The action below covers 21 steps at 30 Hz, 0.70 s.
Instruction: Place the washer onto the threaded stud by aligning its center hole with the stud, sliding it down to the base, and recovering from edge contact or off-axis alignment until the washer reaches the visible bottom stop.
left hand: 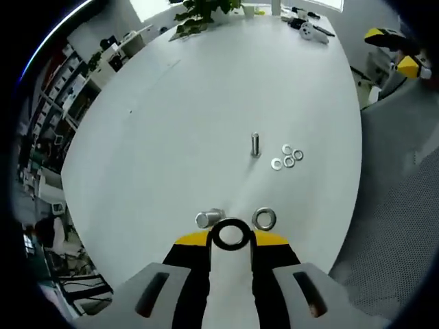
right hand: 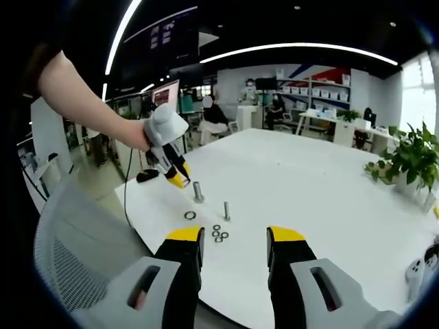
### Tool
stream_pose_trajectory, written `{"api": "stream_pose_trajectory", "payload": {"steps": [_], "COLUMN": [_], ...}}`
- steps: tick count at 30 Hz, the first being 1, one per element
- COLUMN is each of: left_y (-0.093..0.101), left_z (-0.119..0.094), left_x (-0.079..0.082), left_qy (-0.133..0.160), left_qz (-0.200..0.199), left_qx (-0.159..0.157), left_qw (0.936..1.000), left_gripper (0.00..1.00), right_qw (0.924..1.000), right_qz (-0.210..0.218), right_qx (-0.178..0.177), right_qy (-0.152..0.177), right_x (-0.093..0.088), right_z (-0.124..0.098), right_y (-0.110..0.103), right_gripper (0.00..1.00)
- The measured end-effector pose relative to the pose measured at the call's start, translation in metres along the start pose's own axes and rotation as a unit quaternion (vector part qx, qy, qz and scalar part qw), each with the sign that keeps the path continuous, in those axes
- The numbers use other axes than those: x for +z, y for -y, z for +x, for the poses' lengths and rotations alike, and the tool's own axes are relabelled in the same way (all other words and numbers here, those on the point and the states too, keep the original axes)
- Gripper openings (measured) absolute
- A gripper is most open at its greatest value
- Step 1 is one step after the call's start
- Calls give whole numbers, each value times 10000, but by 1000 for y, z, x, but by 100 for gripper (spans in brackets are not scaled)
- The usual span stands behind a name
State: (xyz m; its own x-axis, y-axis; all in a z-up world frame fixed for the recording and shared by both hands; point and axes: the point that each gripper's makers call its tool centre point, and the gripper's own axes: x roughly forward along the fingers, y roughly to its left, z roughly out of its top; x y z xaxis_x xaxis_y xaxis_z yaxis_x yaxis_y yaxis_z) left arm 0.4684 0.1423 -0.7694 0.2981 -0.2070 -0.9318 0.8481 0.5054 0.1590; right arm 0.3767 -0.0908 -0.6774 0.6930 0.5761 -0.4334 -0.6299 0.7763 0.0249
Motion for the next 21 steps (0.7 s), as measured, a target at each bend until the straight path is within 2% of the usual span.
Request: {"api": "stream_pose_trajectory", "payload": {"steps": [8,12,21], "left_y": [-18,-26,-25], "left_z": [9,16,21], "left_x": [7,4,5], "left_qy": [-32,-117,-230], "left_qz": [27,-56,11], "left_qx": [147,145,89], "left_qw": [9999,9998,9997], "left_gripper": [20,20,20], "right_qw": [10000,10000,10000], "right_qz": [-10,-3,9], "right_qx": [-19,-32,-63], "right_qy": [-17,-18,-23], "right_x": [-1,-1,-1], "right_z": [0,0,-1], "right_y": [1,1,2], "right_gripper": [38,38,38]}}
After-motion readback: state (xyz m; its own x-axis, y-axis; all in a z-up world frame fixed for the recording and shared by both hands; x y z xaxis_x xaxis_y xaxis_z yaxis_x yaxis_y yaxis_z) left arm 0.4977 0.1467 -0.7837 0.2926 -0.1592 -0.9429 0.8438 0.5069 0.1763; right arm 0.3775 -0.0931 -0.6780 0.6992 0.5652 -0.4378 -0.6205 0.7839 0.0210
